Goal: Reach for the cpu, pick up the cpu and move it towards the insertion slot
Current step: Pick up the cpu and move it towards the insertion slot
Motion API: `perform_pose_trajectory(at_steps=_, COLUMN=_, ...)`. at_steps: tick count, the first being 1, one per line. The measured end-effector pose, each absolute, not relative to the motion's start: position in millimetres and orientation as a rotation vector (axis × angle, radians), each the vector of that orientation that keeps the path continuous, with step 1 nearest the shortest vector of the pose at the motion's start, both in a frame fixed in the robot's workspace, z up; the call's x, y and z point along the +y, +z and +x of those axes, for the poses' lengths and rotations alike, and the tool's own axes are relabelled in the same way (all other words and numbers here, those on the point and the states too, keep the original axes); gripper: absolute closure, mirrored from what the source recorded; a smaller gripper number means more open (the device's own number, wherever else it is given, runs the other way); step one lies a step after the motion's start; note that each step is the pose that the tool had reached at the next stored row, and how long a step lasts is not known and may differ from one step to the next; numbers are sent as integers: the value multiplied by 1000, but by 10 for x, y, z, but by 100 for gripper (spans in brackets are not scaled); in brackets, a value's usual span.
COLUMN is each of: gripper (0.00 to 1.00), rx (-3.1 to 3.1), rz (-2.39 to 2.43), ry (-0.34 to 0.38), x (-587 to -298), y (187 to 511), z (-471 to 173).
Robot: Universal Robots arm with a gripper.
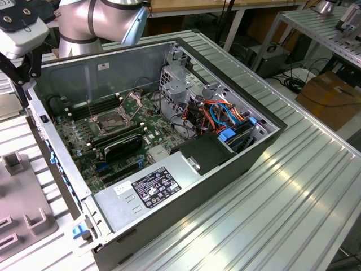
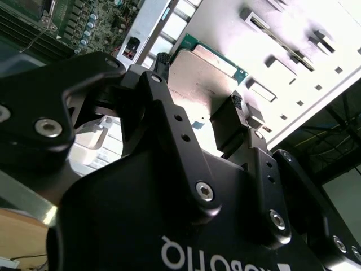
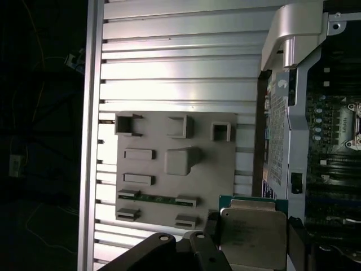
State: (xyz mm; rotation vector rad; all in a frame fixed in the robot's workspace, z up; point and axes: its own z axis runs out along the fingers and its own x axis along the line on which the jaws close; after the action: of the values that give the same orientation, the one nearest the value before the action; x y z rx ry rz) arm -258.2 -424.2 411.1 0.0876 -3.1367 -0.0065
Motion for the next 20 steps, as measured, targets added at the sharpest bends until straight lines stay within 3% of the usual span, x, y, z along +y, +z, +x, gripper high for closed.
perform_pose_trajectory(at_steps=20, gripper=45, rx=-3137, rz=88, ry=-6, x=-4242, y=4111, z=-2311)
